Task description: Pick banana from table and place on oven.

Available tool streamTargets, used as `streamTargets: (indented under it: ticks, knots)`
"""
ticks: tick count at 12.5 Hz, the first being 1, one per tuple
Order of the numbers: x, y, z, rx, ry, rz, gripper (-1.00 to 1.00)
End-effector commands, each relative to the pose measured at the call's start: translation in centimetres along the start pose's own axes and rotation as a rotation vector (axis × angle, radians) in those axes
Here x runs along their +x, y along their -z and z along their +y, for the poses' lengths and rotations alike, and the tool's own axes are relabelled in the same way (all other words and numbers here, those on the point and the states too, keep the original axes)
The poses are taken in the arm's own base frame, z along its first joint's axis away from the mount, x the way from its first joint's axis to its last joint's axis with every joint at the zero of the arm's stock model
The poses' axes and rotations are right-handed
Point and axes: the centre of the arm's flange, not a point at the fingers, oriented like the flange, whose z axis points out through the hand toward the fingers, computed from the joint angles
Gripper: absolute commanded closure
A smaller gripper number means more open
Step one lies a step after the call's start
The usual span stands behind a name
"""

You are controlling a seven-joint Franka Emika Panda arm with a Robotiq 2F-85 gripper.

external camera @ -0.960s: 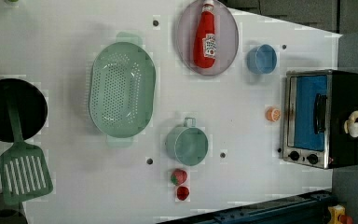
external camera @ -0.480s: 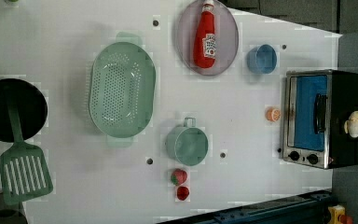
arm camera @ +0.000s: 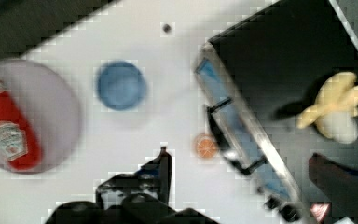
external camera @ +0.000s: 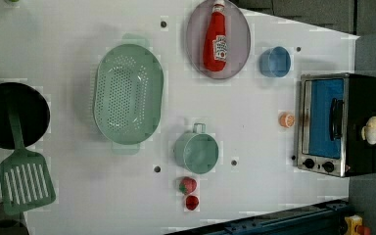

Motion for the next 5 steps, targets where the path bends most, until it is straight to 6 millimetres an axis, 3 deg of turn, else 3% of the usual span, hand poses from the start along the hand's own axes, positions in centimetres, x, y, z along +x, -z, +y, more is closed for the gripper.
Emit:
streamTargets:
  ticks: [1, 3, 5]
  knots:
    - [-3.1, -2.6, -8.4, -0.055, -0.246, -0.132, -1.00]
    - [-5.0, -1.6, -12.5, -0.064, -0.304, -0.128, -1.00]
    - [-6.4, -0.8, -14.6, -0.067, -0.373, -0.119, -1.00]
